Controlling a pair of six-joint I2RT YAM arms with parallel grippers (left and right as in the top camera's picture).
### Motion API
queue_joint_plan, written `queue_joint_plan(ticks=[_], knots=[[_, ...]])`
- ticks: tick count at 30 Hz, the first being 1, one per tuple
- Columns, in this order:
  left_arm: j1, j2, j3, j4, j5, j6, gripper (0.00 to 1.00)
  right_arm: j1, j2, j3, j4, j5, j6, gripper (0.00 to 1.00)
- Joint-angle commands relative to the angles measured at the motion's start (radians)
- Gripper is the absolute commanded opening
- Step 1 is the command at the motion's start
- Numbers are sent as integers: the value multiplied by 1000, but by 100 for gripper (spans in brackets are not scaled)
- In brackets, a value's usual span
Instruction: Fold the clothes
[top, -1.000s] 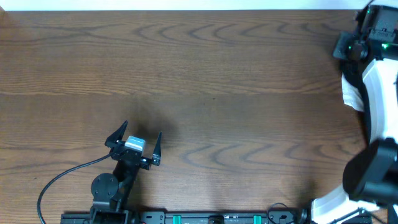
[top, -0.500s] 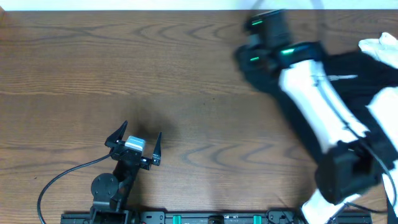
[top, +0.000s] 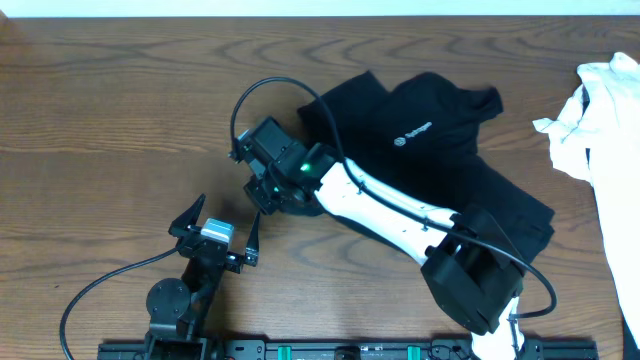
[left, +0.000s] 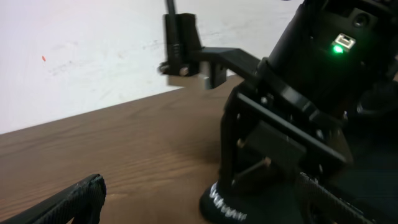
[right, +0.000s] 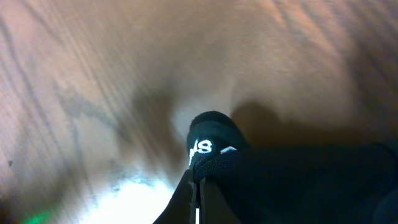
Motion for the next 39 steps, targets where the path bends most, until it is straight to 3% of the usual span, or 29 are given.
queue_joint_plan(ticks=[1, 2, 5, 6, 15, 24, 32, 39], knots=[[-3, -7, -17, -34, 6, 6, 98, 1, -37, 9, -2, -5, -24, 16], [-3, -7, -17, -34, 6, 6, 98, 0, -43, 9, -5, -5, -24, 40], [-3, -7, -17, -34, 6, 6, 98, -10, -71, 9, -20, -4, -24, 93], [-3, -7, -17, -34, 6, 6, 98, -16, -85, 9, -25, -4, -25, 98], [-3, -7, -17, -34, 6, 6, 98, -172, -363, 9, -165, 32, -24, 99], [-3, -7, -17, -34, 6, 6, 98, -547, -617, 9, -518, 192, 3, 99], [-3, -7, -17, -34, 6, 6, 98, -882, -638, -10, -761, 191, 6, 99], [-3, -7, -17, -34, 6, 6, 98, -1007, -637, -152, -745, 191, 6, 99]])
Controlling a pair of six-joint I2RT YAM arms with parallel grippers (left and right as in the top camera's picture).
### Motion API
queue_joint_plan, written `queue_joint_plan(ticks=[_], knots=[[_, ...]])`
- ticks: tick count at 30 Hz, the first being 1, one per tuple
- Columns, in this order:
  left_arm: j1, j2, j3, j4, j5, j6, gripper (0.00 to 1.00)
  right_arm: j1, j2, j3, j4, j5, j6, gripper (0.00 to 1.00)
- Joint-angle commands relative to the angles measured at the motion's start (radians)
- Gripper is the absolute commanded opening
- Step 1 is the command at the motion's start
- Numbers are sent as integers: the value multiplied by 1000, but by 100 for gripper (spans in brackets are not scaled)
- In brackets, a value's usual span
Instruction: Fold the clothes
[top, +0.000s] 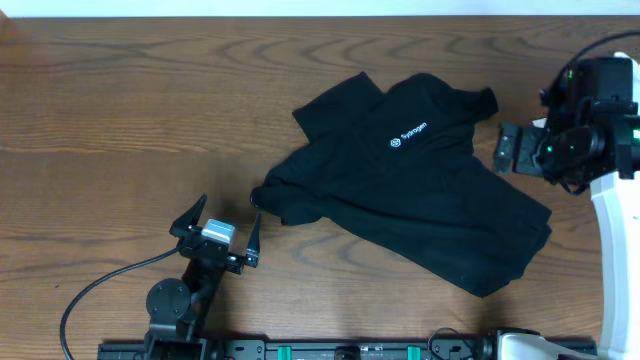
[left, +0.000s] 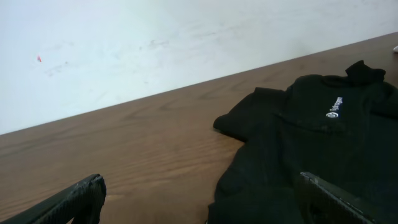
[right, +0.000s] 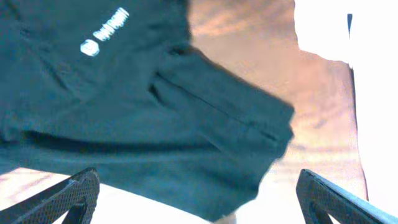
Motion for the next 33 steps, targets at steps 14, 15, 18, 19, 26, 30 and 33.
queue_joint_plan(ticks=[14, 15, 18, 19, 26, 30, 33], knots=[[2, -3, -23, -24, -1, 6, 98, -43, -5, -465, 331, -28, 40, 99], [2, -3, -23, -24, -1, 6, 98, -43, -5, -480, 353, -28, 42, 99], [2, -3, -23, -24, -1, 6, 98, -48, -4, -516, 402, -21, 42, 99], [2, -3, -23, -24, -1, 6, 98, -52, -4, -522, 412, -14, 42, 99], [2, -3, -23, -24, -1, 6, 98, -129, -5, -525, 463, -47, 57, 99], [2, -3, -23, -24, -1, 6, 98, -178, -5, -525, 496, -68, 56, 99], [2, -3, -23, -24, -1, 6, 98, -203, -5, -525, 500, -64, 56, 99]])
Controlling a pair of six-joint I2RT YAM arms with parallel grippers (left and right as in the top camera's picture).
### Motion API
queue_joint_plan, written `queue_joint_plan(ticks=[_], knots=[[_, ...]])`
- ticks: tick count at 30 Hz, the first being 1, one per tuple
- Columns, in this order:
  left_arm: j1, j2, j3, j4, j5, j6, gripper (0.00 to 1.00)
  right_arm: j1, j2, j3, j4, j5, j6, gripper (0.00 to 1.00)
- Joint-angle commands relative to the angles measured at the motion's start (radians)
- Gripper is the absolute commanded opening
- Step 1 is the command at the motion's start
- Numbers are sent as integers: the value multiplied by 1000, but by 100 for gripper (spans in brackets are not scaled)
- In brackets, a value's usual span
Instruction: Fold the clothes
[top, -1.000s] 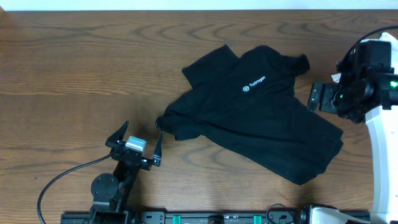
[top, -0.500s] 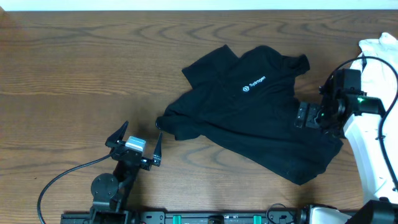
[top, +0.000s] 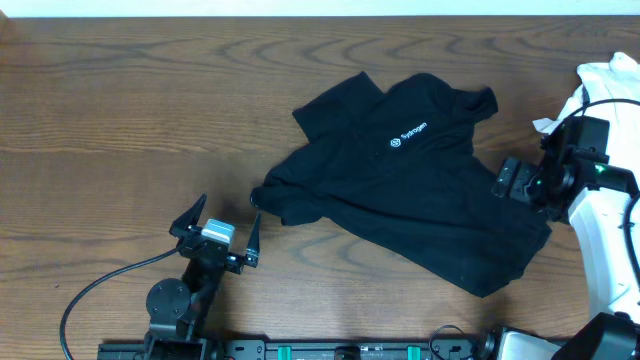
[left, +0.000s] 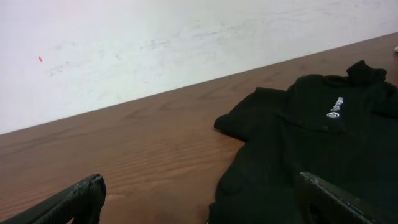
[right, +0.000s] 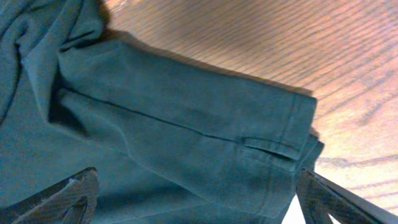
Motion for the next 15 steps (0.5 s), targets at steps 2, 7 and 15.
queue_joint_plan(ticks=[2, 7, 15], knots=[[2, -3, -23, -24, 2, 6, 98, -31, -5, -2, 1, -14, 14, 99], [2, -3, -23, -24, 2, 5, 98, -31, -5, -3, 1, -15, 14, 99], [2, -3, -23, -20, 84, -29, 98, -31, -5, -3, 1, -15, 14, 99]])
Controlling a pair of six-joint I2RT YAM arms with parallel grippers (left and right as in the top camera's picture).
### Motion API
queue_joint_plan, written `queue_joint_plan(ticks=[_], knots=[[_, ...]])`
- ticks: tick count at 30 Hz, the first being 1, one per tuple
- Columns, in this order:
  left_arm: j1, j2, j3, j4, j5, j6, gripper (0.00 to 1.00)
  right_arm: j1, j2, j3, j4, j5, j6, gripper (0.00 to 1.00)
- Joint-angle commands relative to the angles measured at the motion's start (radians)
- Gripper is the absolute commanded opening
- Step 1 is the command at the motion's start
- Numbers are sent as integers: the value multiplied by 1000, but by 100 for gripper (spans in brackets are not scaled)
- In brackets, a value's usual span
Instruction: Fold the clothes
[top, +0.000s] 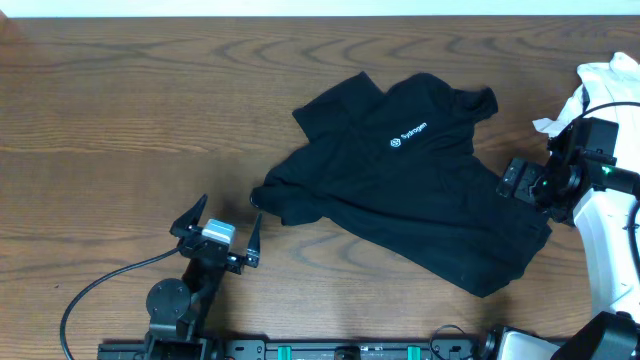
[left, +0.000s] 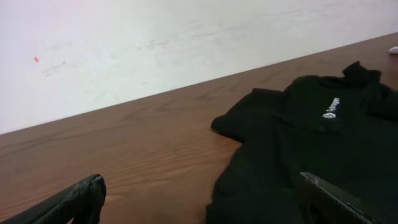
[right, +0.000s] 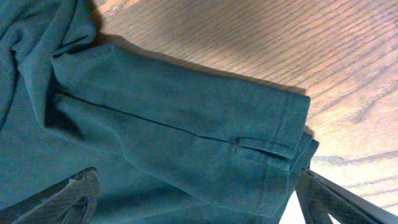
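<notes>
A black polo shirt (top: 410, 170) with a small white chest logo lies crumpled, logo up, in the middle of the wooden table (top: 120, 110). My right gripper (top: 518, 182) hovers open just over the shirt's right edge. In the right wrist view it (right: 199, 196) looks down on a folded hem with a side slit (right: 180, 130), nothing between its fingers. Near the front edge my left gripper (top: 218, 228) rests open, left of the shirt's near corner. Its own view (left: 199, 202) shows the shirt (left: 311, 130) ahead on the right.
A heap of white clothing (top: 610, 110) lies at the table's right edge, just behind the right arm. A black cable (top: 100, 285) loops from the left arm's base along the front edge. Bare wood fills the left half.
My right gripper has shifted a little to the right over the shirt's right hem and stays open. The shirt and the left gripper have not moved.
At first my right gripper was shut on a corner of the black shirt, far to the left near the left gripper. Then it was open at the table's right side, the shirt lying spread out. After that it hung low over the shirt's right hem, as now.
</notes>
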Motion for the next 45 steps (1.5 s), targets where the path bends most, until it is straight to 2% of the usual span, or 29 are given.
queue_joint_plan(ticks=[1, 5, 7, 11, 15, 19, 24, 26, 29, 39, 42, 45], knots=[[2, -3, -18, -21, 101, -37, 98, -8, -5, -3, 1, -4, 14, 99], [2, -3, 31, -22, 135, -237, 98, -8, -5, -2, 1, -4, 14, 99], [2, 4, 76, -23, 135, -296, 98, -8, -5, -2, 1, -4, 14, 99], [2, 83, 197, -53, 168, -321, 98, -8, -5, -3, 1, -4, 14, 99], [2, 269, 371, -149, 187, -325, 98, -8, -5, -2, 1, -4, 14, 99], [2, 557, 636, -344, 187, -324, 98, -8, -5, -3, 1, -4, 14, 99], [2, 962, 1046, -771, 182, -258, 98, -8, -5, -2, 1, -4, 14, 99], [2, 1113, 1174, -872, 183, -240, 98, -8, -5, -2, 1, -4, 14, 99], [2, 1266, 1247, -840, 183, -241, 98, -8, -5, -3, 1, -4, 14, 99], [-42, 1561, 1249, -594, 212, -241, 98, -8, -5, -3, 1, -4, 14, 99], [-74, 1625, 1249, -502, 192, -241, 98, -8, -5, -2, 1, -4, 14, 99], [-111, 1683, 1249, -416, 111, -241, 98, -8, -5, -3, 1, -4, 14, 99]])
